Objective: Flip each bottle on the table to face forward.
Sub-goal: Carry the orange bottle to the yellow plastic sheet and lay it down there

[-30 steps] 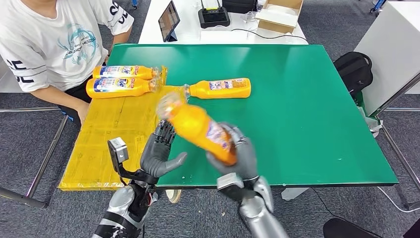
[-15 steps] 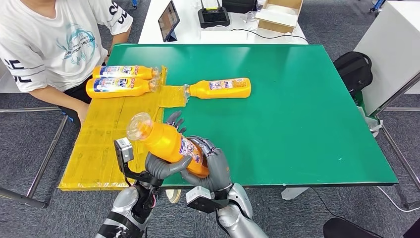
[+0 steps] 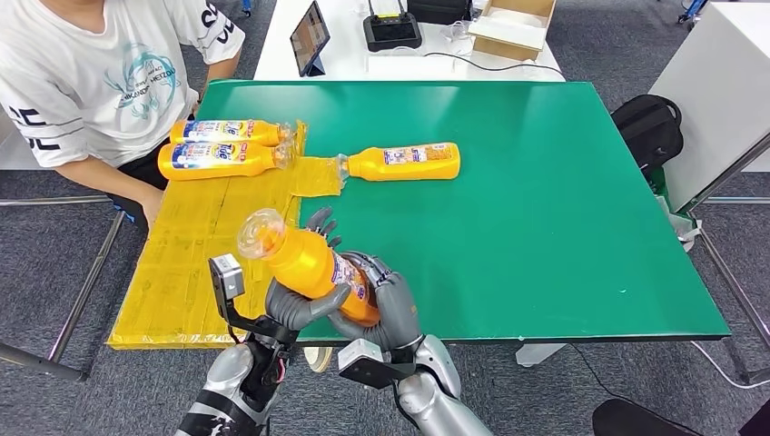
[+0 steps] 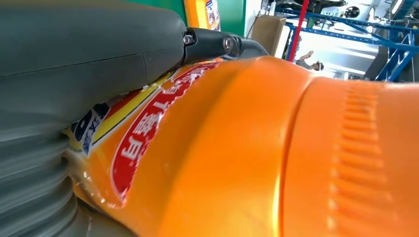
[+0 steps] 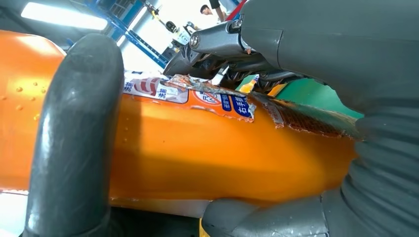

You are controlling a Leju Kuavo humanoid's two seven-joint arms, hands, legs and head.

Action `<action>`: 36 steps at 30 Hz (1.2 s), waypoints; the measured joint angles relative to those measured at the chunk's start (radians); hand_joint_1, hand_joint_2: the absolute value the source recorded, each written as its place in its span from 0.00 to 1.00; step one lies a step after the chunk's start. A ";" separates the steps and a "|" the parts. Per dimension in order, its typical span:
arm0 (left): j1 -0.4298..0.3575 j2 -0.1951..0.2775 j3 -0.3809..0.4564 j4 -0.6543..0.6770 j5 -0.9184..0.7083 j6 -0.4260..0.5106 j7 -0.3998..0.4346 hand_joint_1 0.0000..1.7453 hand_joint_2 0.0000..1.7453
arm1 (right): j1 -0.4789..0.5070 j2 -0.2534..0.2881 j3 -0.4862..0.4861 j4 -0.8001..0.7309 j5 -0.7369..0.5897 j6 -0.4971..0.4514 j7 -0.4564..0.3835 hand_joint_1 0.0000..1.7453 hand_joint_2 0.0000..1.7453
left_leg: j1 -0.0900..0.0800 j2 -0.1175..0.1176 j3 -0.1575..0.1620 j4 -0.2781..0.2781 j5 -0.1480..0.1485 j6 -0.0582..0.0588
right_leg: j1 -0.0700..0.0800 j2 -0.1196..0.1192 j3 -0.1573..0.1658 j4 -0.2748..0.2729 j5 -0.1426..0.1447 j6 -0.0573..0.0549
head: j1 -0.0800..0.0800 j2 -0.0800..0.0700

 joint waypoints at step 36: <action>-0.070 -0.002 0.097 0.013 -0.286 0.519 -0.126 1.00 1.00 | 0.030 -0.006 0.072 -0.122 0.003 0.010 0.063 0.00 0.00 | 0.000 0.000 0.000 0.000 0.000 0.000 | 0.000 0.000 0.000 0.000 0.000 0.000 | 0.000 0.000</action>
